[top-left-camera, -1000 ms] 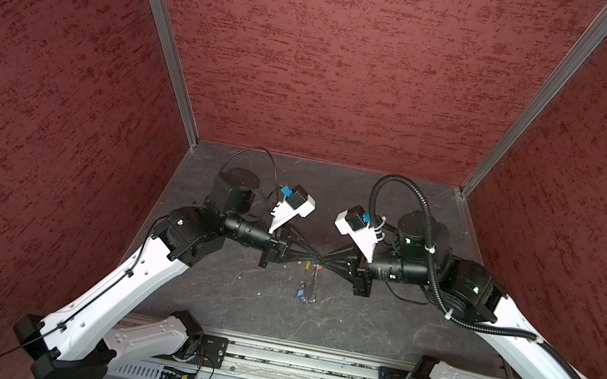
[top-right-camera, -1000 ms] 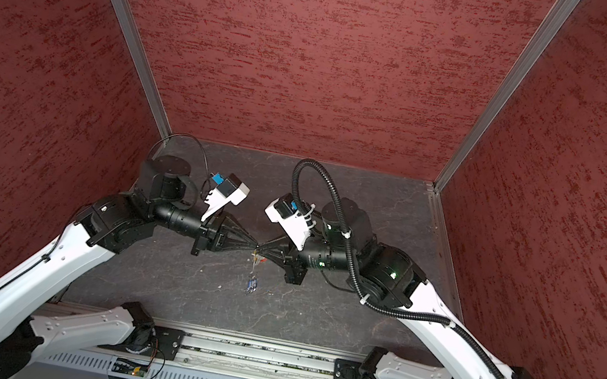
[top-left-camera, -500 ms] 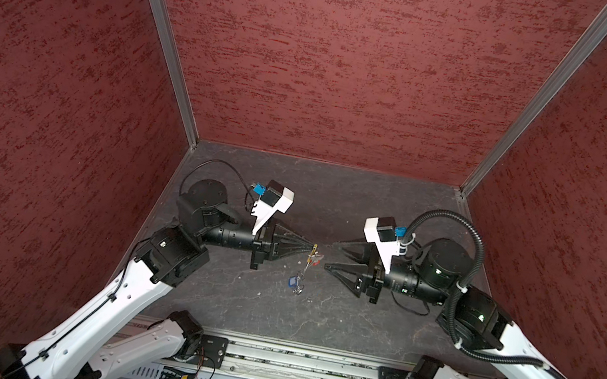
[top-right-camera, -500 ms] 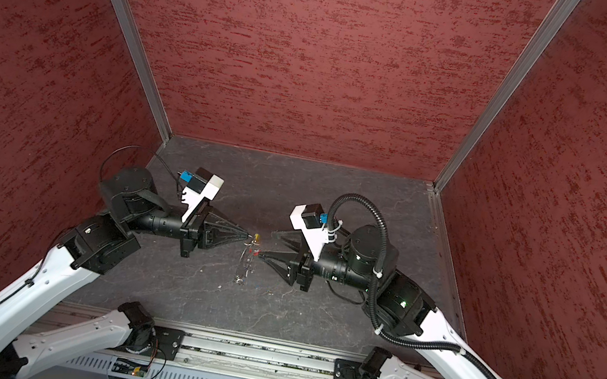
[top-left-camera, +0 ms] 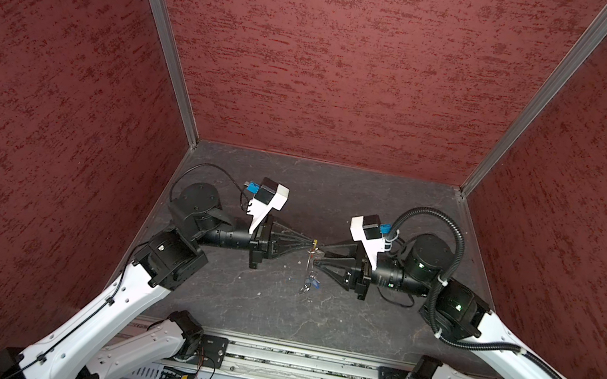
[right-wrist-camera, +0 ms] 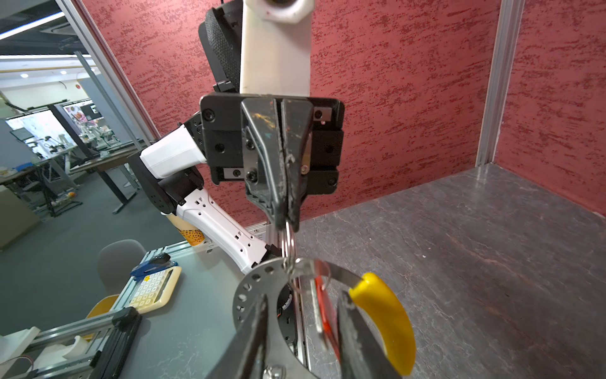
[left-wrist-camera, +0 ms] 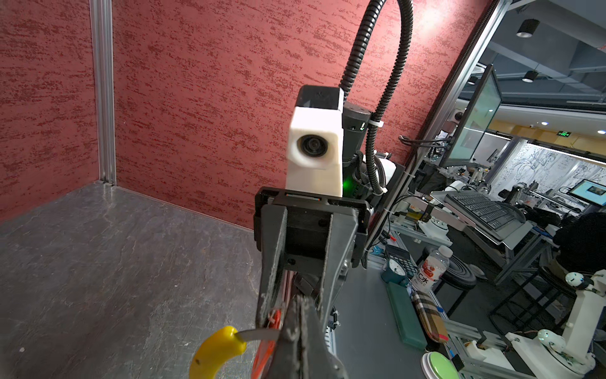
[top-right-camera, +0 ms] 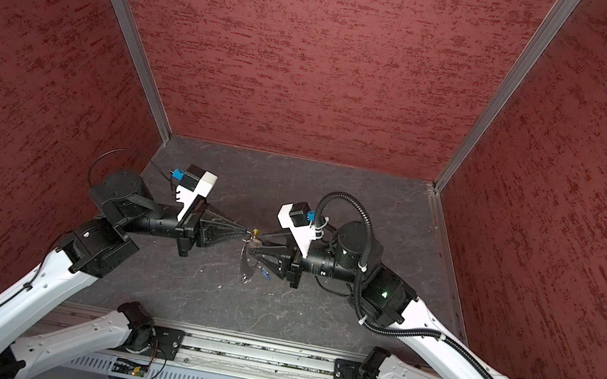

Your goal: Remove the keys from the keyring

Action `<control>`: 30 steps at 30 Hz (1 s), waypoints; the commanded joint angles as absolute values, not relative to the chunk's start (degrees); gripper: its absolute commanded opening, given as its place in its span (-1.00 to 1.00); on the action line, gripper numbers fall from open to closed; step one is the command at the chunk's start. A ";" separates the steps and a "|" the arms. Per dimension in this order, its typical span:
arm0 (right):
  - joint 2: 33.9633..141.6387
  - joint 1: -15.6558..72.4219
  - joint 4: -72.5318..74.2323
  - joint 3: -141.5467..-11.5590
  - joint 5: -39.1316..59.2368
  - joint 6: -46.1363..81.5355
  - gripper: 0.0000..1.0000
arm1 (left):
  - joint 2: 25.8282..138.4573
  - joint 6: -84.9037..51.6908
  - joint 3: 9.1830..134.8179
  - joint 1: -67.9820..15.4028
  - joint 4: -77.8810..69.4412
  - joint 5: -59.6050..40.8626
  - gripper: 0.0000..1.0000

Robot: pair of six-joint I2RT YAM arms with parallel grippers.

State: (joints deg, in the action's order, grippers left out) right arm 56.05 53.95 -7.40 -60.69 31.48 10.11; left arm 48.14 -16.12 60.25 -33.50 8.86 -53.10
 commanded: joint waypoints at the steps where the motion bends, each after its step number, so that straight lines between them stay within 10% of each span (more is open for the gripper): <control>1: 55.94 54.14 -5.25 -61.16 32.21 9.70 -0.49 | 47.40 -16.52 59.77 -33.61 6.40 -52.19 -1.00; 15: 57.13 54.14 -5.45 -61.58 33.60 9.84 -0.99 | 46.01 -18.34 58.02 -33.79 2.83 -49.48 -1.00; 30: 59.50 54.18 -6.55 -62.23 37.30 10.11 -1.00 | 45.90 -21.52 55.42 -33.93 -3.07 -49.87 -1.00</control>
State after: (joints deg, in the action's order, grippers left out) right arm 59.09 53.95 -7.03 -60.73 34.87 10.28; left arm 46.44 -20.34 55.42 -33.78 1.58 -49.91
